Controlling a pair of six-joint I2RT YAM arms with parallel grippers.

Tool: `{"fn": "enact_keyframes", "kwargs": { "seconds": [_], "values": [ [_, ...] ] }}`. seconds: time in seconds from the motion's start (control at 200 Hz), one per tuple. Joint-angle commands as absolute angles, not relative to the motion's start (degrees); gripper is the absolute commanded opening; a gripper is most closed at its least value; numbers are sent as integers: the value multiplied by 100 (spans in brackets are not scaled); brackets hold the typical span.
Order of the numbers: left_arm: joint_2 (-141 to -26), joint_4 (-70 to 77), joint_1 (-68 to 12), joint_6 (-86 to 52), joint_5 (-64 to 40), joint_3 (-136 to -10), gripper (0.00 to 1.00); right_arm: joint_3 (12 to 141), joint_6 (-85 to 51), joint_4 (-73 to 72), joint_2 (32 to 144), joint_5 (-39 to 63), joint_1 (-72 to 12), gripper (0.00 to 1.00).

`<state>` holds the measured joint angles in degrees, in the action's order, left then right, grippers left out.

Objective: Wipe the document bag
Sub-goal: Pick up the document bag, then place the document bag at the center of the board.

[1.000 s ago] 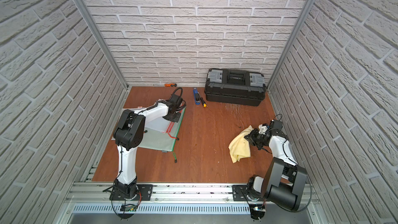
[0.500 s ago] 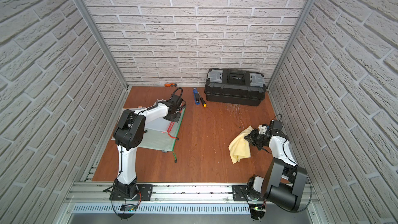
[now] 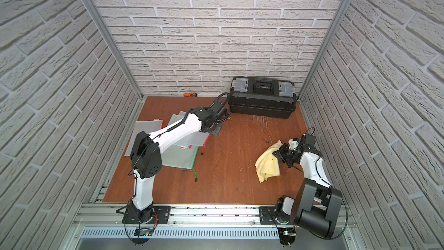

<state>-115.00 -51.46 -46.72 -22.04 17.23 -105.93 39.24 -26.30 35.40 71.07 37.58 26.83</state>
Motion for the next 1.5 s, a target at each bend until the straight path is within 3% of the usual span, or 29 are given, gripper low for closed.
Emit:
{"fn": "enact_keyframes", "kwargs": {
  "seconds": [0.0, 0.165, 0.325, 0.505, 0.675, 0.855, 1.12, 1.35, 1.49],
  "values": [
    [-11504, -5579, -5114, -2665, 1496, -10975, 0, 4112, -2619, 3557, 6937, 3806, 2653, 2],
    [-11236, -4535, -5529, -3170, 528, -11036, 0, 4159, -2693, 3603, 6769, 3772, 2647, 2],
    [-10353, -2049, -5494, -4175, -478, -9341, 0, 4187, -2755, 3612, 6657, 3680, 2646, 2],
    [-9852, -495, -5367, -5164, -927, -8010, 0, 4221, -2751, 3623, 6658, 3661, 2641, 2],
    [-10068, -301, -5470, -5225, -1286, -8515, 0, 4231, -2829, 3525, 6731, 3682, 2633, 2],
    [-11008, -1597, -5537, -5012, -1194, -9521, 0, 4247, -2853, 3598, 6594, 3686, 2611, 2],
    [-10750, 298, -5518, -5905, -1544, -8154, 0, 4237, -2762, 3780, 6387, 3453, 2605, 2],
    [-9893, 305, -5422, -6082, -816, -6958, 0, 4196, -2856, 3650, 6395, 3452, 2505, 2],
    [-9814, -156, -5458, -5866, -833, -7018, 0, 4218, -2925, 3602, 6431, 3428, 2396, 2]
  ]
}}
